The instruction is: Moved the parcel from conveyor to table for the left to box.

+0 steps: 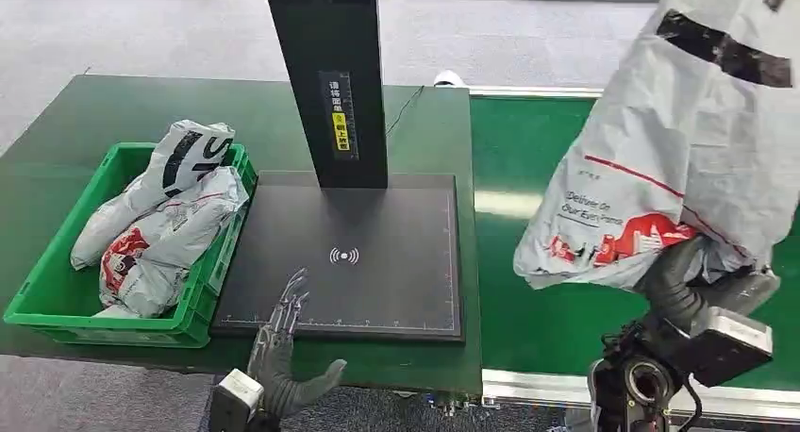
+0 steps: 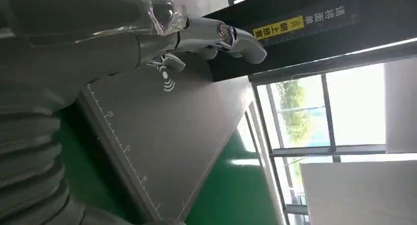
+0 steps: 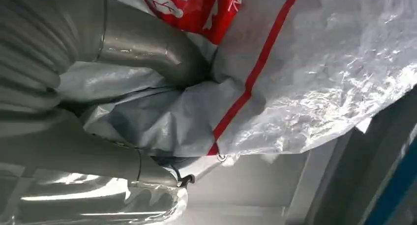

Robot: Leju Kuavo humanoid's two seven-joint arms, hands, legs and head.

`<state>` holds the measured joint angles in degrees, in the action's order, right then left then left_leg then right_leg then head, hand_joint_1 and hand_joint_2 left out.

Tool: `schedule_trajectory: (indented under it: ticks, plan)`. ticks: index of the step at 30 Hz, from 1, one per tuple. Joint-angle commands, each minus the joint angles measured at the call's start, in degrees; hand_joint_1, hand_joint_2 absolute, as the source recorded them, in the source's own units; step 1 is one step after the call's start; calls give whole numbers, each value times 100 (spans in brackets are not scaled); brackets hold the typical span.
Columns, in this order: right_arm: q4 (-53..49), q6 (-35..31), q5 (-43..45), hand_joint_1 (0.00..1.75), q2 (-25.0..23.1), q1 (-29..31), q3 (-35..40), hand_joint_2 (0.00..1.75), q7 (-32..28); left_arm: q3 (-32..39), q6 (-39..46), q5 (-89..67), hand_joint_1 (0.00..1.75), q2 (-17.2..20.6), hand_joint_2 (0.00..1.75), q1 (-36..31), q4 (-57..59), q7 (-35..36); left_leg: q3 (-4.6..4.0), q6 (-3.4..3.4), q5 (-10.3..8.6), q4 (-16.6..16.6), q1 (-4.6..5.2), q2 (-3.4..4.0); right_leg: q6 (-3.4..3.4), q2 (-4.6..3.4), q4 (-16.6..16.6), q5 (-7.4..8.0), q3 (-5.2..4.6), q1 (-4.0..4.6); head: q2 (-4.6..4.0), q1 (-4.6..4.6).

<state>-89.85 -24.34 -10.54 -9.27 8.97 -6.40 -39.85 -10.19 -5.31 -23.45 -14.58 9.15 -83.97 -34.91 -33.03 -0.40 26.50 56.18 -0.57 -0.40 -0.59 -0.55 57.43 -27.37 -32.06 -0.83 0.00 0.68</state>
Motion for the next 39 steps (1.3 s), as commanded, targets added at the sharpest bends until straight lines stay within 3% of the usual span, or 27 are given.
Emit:
schedule_trajectory:
  ticks: [1, 7, 9, 12, 17, 20, 25, 30, 31, 34, 39]
  plan:
    - [3212, 1474, -1216, 175, 357, 1281, 842, 175, 354, -26, -121, -26, 0, 141, 175, -253, 523, -56, 20, 1, -2, -9, -4, 29, 3, -23, -13, 11, 11, 5, 0, 2]
    - [3513, 1474, -1333, 175, 262, 1462, 761, 175, 271, -20, -136, -26, 0, 131, 175, -311, 588, -62, 16, 4, -11, -7, 1, 1, 4, 5, -9, 7, 14, 1, 0, 0]
    - [3968, 2046, -1644, 175, 272, 1775, 895, 175, 521, -42, -175, -36, 0, 137, 175, -340, 604, -76, 17, 5, -9, -6, 0, -10, 4, 14, -11, 4, 18, 1, 0, 0]
    - [4955, 2817, -1882, 175, 116, 2281, 1091, 175, 327, -38, -202, -34, 0, 136, 175, -418, 662, -77, 15, 5, -5, -5, -1, 30, 5, -23, -10, 15, 7, 3, 0, 0]
    - [5976, 2854, -2730, 175, -31, 2466, 1805, 175, 668, -34, -250, -50, 0, 143, 175, -449, 646, -70, 9, 0, -12, -9, -4, 8, 9, 0, -10, 10, 7, 6, 0, 0]
    - [6219, 2960, -2702, 175, -63, 2494, 1791, 175, 654, -64, -277, -65, 0, 158, 175, -440, 626, -42, 11, 2, -8, -8, -4, 7, 7, -2, -12, 8, 9, 7, 0, 0]
    - [6524, 3663, -2892, 175, 19, 2495, 2090, 175, 533, -59, -285, -64, 0, 154, 175, -533, 744, -43, 9, 4, -8, -7, -4, -10, 4, 11, -13, 5, 12, 8, 2, 2]
    - [6552, 3648, -2968, 175, -12, 2479, 2158, 175, 566, -54, -296, -59, 0, 154, 175, -557, 756, -43, 10, 5, -9, -9, -5, -9, 5, 12, -16, 6, 14, 9, 2, 0]
    - [6526, 3223, -3120, 175, -101, 2488, 2209, 175, 899, -45, -309, -55, 0, 153, 175, -508, 659, -19, 4, 2, -10, -4, -4, -8, 6, 9, -7, 5, 4, 6, 0, 0]
    - [6450, 3034, -3053, 175, -117, 2493, 2075, 175, 912, -49, -310, -57, 0, 151, 175, -476, 626, -5, 7, 1, -10, -3, -4, -6, 5, 10, -4, 4, 4, 6, 0, 0]
    - [6444, 3044, -3055, 175, -115, 2515, 2077, 175, 912, -50, -310, -57, 0, 150, 175, -472, 625, -5, 8, 3, -10, -2, -3, -4, 4, 9, -4, 5, 5, 5, 0, 0]
